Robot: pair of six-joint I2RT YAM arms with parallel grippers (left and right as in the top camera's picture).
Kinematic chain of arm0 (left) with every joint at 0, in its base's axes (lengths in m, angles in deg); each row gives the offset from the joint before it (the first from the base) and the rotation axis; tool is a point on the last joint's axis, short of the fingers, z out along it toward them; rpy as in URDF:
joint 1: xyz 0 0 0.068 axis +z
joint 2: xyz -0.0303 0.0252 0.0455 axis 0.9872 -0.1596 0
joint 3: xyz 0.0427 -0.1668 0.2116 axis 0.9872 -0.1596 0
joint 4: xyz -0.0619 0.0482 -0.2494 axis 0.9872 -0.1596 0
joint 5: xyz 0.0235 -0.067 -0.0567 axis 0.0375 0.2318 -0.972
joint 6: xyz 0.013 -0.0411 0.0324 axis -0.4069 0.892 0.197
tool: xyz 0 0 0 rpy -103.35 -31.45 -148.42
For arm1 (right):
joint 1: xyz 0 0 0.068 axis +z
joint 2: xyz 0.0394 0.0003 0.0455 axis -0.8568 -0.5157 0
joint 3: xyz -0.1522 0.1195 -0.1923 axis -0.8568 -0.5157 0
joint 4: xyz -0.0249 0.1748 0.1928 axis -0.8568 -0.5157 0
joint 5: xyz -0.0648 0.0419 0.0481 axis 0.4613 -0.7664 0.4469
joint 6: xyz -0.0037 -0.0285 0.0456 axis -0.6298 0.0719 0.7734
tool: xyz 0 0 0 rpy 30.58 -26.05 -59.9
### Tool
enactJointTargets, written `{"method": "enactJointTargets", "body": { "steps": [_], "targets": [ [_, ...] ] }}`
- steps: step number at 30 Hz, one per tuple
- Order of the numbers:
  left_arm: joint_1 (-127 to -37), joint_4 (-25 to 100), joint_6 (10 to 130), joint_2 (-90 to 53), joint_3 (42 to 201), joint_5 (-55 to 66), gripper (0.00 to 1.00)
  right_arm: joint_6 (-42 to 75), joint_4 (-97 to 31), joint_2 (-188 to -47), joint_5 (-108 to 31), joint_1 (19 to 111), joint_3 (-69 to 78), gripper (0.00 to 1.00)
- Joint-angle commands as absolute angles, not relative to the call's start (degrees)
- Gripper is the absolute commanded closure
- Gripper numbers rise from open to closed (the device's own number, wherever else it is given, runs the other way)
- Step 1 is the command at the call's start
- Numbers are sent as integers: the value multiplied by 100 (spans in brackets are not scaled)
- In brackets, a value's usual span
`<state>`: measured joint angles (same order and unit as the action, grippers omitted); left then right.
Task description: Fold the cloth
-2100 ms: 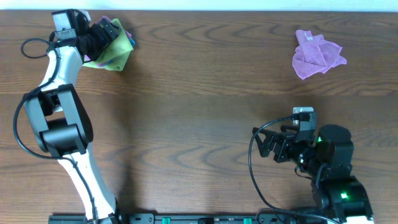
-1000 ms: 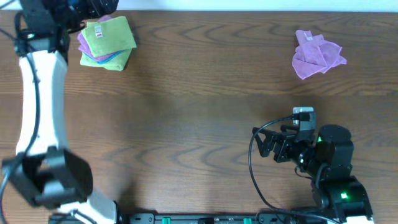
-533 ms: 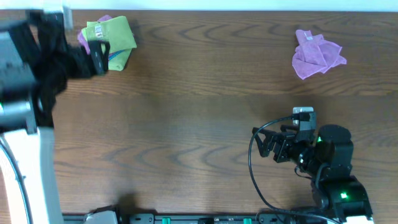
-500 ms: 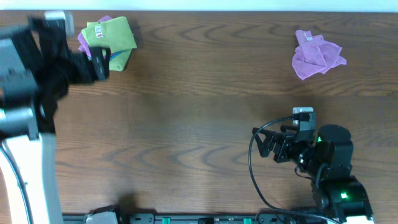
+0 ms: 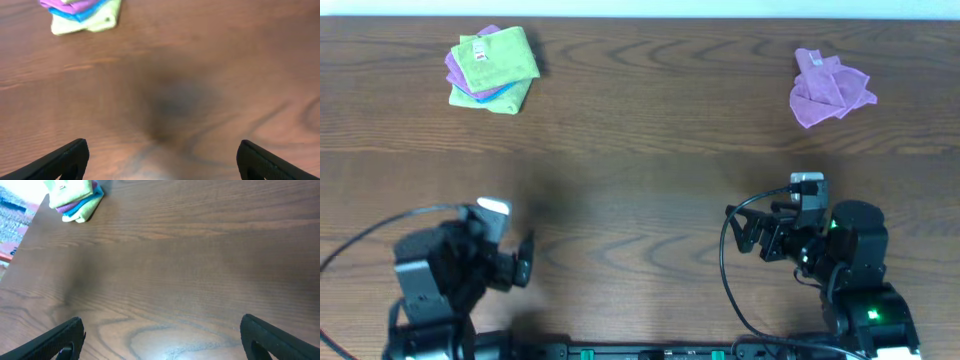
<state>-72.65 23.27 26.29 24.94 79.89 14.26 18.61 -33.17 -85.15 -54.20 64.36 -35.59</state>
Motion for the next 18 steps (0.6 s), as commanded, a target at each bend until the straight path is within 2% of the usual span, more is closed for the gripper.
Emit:
{"method": "enactJointTargets", "body": {
  "steps": [1, 9, 18],
  "targets": [
    [-7521, 2344, 2371, 3161, 7451, 1975, 5, 1937, -3319, -8497, -5457, 6386, -3568, 1],
    [-7646, 1817, 3247, 4535, 6610, 2759, 5, 1937, -3319, -8497, -5457, 6386, -3568, 1],
    [-7904, 1677, 4220, 5182, 6129, 3157, 5, 1937, -3319, -8497, -5457, 6386, -3568, 1]
  ]
}}
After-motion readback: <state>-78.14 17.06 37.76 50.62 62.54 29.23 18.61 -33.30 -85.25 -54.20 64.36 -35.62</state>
